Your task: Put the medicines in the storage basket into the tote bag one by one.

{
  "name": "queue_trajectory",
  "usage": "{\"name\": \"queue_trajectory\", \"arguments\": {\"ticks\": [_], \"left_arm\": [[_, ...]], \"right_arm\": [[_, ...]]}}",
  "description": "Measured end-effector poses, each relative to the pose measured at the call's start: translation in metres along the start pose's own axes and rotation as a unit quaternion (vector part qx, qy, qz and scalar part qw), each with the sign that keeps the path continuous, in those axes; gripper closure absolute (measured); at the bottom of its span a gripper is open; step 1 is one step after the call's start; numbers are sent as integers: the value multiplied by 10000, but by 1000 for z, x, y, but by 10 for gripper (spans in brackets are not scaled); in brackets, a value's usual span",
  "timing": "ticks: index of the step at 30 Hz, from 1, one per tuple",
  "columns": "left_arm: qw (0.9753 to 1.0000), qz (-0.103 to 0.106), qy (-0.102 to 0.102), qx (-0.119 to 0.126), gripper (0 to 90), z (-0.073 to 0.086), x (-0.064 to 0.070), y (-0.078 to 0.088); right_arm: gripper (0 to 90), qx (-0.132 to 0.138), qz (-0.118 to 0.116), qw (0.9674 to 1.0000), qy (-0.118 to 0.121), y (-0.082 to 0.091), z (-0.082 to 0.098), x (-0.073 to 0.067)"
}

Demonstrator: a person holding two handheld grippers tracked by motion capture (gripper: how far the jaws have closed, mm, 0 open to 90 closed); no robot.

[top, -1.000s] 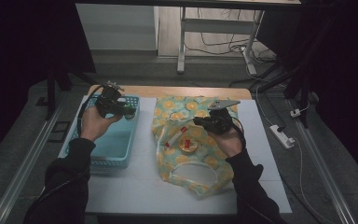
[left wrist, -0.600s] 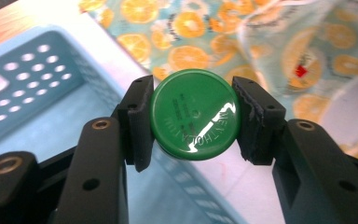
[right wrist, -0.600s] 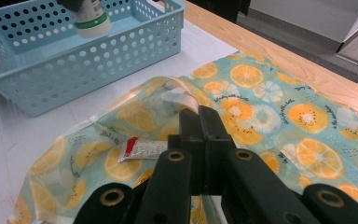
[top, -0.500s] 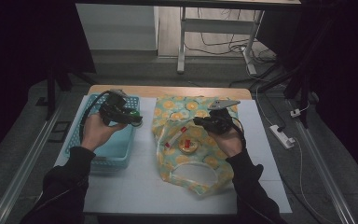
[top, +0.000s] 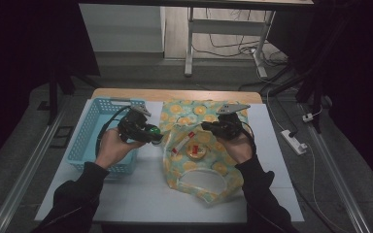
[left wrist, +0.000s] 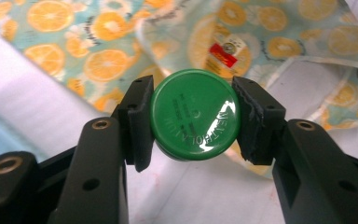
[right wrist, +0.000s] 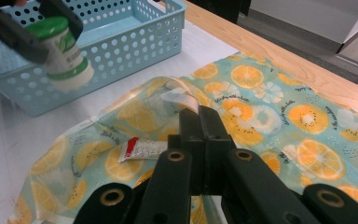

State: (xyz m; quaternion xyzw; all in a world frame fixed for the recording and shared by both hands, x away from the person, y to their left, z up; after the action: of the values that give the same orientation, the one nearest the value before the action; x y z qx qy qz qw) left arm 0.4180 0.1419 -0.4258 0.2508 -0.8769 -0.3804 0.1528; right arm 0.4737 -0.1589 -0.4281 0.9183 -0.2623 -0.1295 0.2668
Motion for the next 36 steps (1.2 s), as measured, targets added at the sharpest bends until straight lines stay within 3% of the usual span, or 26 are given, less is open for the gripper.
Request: {"name": "queue_trajectory", "arguments": {"ticks": [7,13,36], "left_arm": [[9996,153,-226,-10,523,-11,18,-14],[9986,226,-452,-156,523,-20,29,-31],[9973,345,-630,-152,523,-55,42,-86]], "right_arm": [[900,-6,-3,10000,11,-1,0,-1],[900,-2,4,10000,15,-1,0,-1],[900,-5,-2,10000,7,-2,0,-1]]}}
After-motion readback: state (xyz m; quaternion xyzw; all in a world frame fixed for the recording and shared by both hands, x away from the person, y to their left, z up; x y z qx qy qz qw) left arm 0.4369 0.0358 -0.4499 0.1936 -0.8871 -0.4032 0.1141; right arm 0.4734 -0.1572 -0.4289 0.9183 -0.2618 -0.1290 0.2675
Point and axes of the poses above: each handheld gripper's, and its own axes: y roughly backward along the jaws, z roughly out of its underside, x roughly to its right, the point moved 1 cm from there along -y, roughly forward along the jaws, and after that the axes turned 6 degrees about -y, right-handed, at the moved point
